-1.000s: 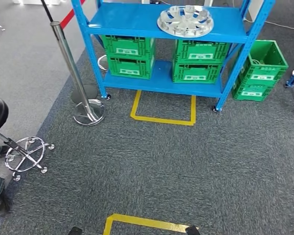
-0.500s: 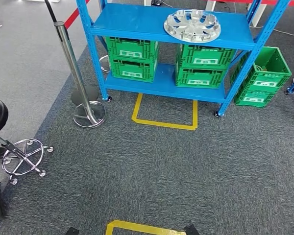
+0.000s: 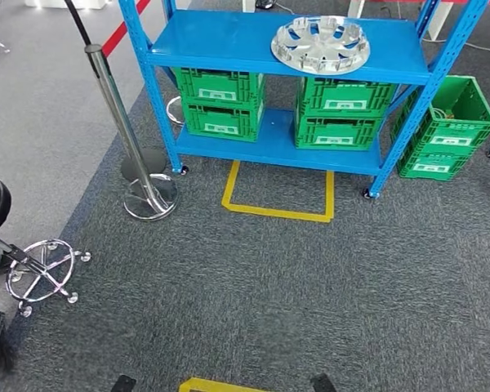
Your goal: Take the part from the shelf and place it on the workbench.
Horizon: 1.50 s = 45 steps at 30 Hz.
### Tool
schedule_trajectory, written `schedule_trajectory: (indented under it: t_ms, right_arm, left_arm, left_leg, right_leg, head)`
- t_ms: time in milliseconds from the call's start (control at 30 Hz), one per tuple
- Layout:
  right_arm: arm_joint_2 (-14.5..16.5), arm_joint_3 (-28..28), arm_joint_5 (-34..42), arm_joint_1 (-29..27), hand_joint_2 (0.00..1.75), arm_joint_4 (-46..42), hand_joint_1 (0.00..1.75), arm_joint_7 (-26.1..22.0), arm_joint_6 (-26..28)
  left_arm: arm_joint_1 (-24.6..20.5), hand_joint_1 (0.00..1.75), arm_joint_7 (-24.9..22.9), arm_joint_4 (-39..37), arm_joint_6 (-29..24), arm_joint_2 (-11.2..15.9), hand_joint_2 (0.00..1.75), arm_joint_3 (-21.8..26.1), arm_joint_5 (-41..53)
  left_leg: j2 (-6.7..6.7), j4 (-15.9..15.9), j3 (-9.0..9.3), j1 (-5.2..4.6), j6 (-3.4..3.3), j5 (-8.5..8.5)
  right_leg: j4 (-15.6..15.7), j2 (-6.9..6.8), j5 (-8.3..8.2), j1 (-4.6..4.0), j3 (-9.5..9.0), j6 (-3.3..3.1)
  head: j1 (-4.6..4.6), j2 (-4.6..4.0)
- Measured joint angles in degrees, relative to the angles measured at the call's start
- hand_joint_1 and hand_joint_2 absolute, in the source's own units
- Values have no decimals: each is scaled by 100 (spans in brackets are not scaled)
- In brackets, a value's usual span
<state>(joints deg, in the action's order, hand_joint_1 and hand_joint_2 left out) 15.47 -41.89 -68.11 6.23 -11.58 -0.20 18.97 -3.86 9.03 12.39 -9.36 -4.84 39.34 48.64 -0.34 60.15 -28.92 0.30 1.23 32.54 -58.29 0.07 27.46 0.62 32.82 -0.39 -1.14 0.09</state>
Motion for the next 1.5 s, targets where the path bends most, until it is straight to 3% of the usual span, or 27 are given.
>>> schedule_trajectory:
  t_ms: [33,100,133,167,200,267,333,433,500,533,600,633,667,700,767,833,933,1000,1033,1100,1133,1167,1200,1267,1300,1367,1500]
  right_arm:
    - [0,-1,2,3,0,0,0,-2,-1]
    - [-1,-2,8,0,0,0,0,-2,-1]
    - [-1,-5,12,-6,0,0,0,-1,-1]
    - [-1,-11,15,-12,0,0,0,0,0]
    - [-1,-19,18,-17,0,0,0,1,0]
    - [0,-35,24,-16,0,0,0,0,-1]
    - [0,-46,36,-5,0,0,0,-2,1]
    - [0,-54,65,8,0,0,0,-4,3]
    - [0,-58,78,22,0,0,0,-4,3]
    - [0,-62,80,30,0,0,0,-4,3]
    - [0,-76,91,33,0,0,0,1,1]
    - [0,-85,102,24,0,0,0,6,0]
    - [-1,-92,116,13,0,0,0,12,-2]
    - [-1,-98,133,5,0,0,0,17,-3]
    - [-2,-111,168,1,0,0,0,20,-6]
    - [-1,-138,203,10,0,0,0,16,-12]
    - [1,-185,245,19,0,0,0,15,-16]
    - [2,-211,260,25,0,0,0,14,-16]
    - [3,-219,262,32,0,0,0,13,-17]
    - [5,-232,266,40,0,0,0,12,-19]
    - [6,-237,268,35,0,0,0,13,-19]
    - [7,-240,272,27,0,0,0,14,-19]
    - [7,-242,275,20,0,0,0,15,-20]
    - [10,-244,289,16,0,0,0,14,-20]
    - [12,-246,302,20,0,0,0,12,-20]
    - [13,-256,332,34,0,0,0,7,-20]
    - [15,-310,393,55,0,0,0,-1,-22]
  left_arm:
    - [-3,0,0,0,-2,1,0,4,1]
    - [4,0,0,0,-2,-1,0,14,2]
    - [15,0,0,0,-2,1,0,19,2]
    - [28,0,0,0,-2,2,0,23,2]
    - [36,0,0,0,-2,3,0,26,2]
    - [37,0,-1,0,-2,8,0,31,2]
    - [26,0,-5,0,-3,10,0,33,2]
    - [26,0,-20,0,-10,6,0,36,11]
    - [33,0,-25,0,-20,1,0,37,19]
    - [30,0,-26,0,-24,0,0,38,21]
    - [24,0,-27,0,-30,5,0,39,27]
    - [27,0,-28,0,-31,5,0,39,35]
    - [35,0,-30,0,-33,4,0,40,44]
    - [42,0,-30,0,-37,3,0,40,54]
    - [49,0,-31,-1,-45,-2,0,40,68]
    - [32,0,-31,-2,-54,-4,0,43,76]
    - [9,0,-31,-2,-62,-1,0,50,89]
    - [-2,0,-33,-2,-63,2,0,55,98]
    - [-7,0,-34,-2,-63,3,0,58,101]
    - [-6,0,-36,-2,-63,2,0,65,105]
    - [4,0,-37,-2,-63,5,0,67,107]
    - [16,0,-39,-2,-63,7,0,69,106]
    - [27,0,-42,-2,-63,9,0,71,105]
    - [37,0,-50,-2,-66,14,0,74,106]
    - [35,0,-56,-3,-67,15,0,77,107]
    - [23,0,-78,-4,-71,14,0,82,113]
    - [28,0,-100,-4,-71,8,0,104,107]
  left_leg:
    - [4,309,-160,12,29,137]
    - [8,1106,-658,28,70,387]
    - [8,1377,-864,32,81,403]
    - [8,1427,-976,33,83,269]
    - [8,1227,-962,33,76,14]
    - [10,498,-741,24,36,-545]
    - [17,-27,-530,2,-29,-685]
    - [16,-174,-434,-12,-144,-591]
    - [12,-230,-371,6,-224,-582]
    - [14,-244,-341,11,-256,-567]
    - [16,-245,-295,-5,-297,-509]
    - [13,-244,-260,-15,-304,-474]
    - [8,-244,-212,-24,-305,-432]
    - [2,-244,-147,-32,-303,-384]
    - [-5,-246,1,-44,-282,-275]
    - [-8,-241,83,-60,-229,-185]
    - [-5,-276,123,-55,-136,-124]
    - [1,-124,84,-46,-69,-14]
    - [3,122,-35,-35,-36,100]
    - [6,875,-483,-2,17,355]
    - [6,1183,-711,15,37,396]
    - [7,1323,-868,30,51,322]
    - [7,1246,-923,42,58,124]
    - [10,615,-774,54,52,-448]
    - [12,292,-657,46,38,-634]
    - [17,-65,-507,20,-28,-679]
    - [10,-201,-411,17,-196,-583]
  right_leg:
    - [14,-6,16,7,-37,-20]
    - [18,-9,70,8,-96,-41]
    - [18,-6,102,8,-130,-44]
    - [18,2,139,7,-177,-41]
    - [18,9,178,7,-234,-34]
    - [20,17,270,0,-333,-1]
    - [25,20,353,-18,-364,61]
    - [70,5,415,-13,-414,178]
    - [-148,-3,545,-6,-341,234]
    - [-432,-3,672,-1,-193,249]
    - [-1202,-4,944,2,290,265]
    - [-1475,-4,972,2,505,267]
    - [-1557,-3,877,0,635,262]
    - [-1407,-4,657,-4,649,246]
    - [-709,-4,112,-19,440,186]
    - [-197,-4,-103,-44,215,125]
    - [-89,8,-37,-58,131,48]
    - [-14,7,-17,-31,52,-9]
    - [18,2,-5,-15,3,-32]
    - [34,-5,47,-11,-68,-61]
    - [34,-2,80,-10,-104,-63]
    - [33,3,117,-9,-150,-59]
    - [33,10,157,-6,-206,-51]
    - [35,21,245,1,-319,-19]
    - [31,25,294,-6,-358,11]
    - [35,27,360,-16,-373,81]
    - [-42,6,487,-5,-372,225]
  head:
    - [-15,0]
    - [-28,0]
    - [-27,0]
    - [-27,0]
    - [-29,0]
    - [-29,0]
    - [-27,0]
    - [-21,0]
    - [-2,0]
    - [9,0]
    - [28,0]
    - [29,0]
    - [32,0]
    - [33,0]
    - [32,0]
    - [24,0]
    - [8,1]
    - [-8,1]
    - [-18,1]
    - [-35,0]
    - [-33,0]
    - [-34,0]
    - [-33,0]
    - [-33,0]
    - [-34,0]
    - [-32,0]
    - [-7,0]
